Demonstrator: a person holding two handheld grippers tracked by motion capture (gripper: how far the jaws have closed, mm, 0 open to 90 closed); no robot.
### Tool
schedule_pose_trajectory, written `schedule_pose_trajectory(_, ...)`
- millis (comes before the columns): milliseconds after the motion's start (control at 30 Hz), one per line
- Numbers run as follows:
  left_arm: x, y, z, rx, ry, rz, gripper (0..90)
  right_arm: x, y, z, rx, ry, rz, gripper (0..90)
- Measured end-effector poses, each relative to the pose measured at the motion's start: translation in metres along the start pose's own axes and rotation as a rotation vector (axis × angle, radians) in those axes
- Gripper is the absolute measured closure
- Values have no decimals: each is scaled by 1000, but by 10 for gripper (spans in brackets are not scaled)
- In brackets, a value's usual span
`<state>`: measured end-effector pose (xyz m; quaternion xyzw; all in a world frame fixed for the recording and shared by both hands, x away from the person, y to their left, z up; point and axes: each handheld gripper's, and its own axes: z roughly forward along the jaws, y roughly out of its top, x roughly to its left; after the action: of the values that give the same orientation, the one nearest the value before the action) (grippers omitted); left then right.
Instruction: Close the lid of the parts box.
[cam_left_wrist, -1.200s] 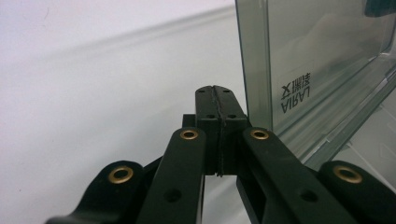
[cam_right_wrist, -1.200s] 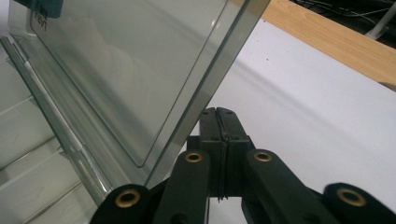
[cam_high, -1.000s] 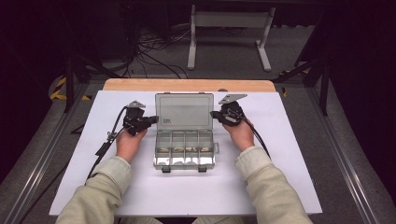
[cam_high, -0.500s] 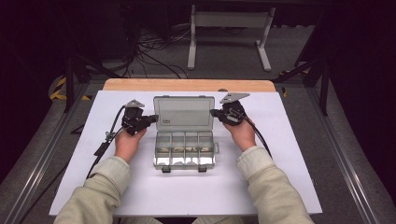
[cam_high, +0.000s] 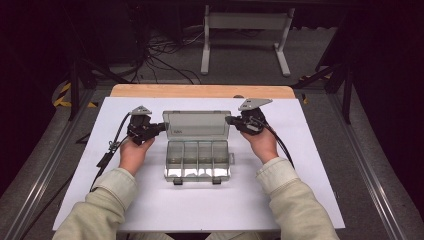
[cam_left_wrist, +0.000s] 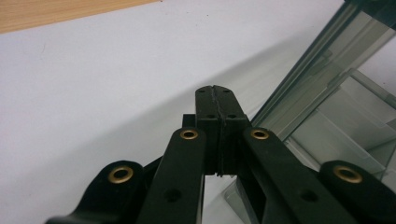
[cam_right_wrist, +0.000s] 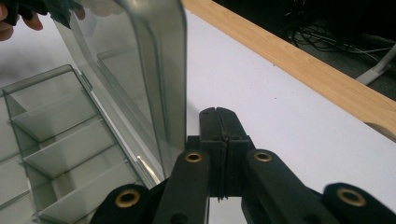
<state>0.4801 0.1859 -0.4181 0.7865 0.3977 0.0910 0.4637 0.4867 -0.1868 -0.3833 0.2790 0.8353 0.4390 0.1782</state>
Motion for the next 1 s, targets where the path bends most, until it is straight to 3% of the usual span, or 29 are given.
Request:
schedule_pose_trajectory(533,-9,2,-18,-17,-41,22,899,11,0,-21,-33,43,-13,900)
schedule_pose_trajectory(1000,-23,-10,-38,-58,-82,22,899,31,-4,-40,-66,81,-30,900)
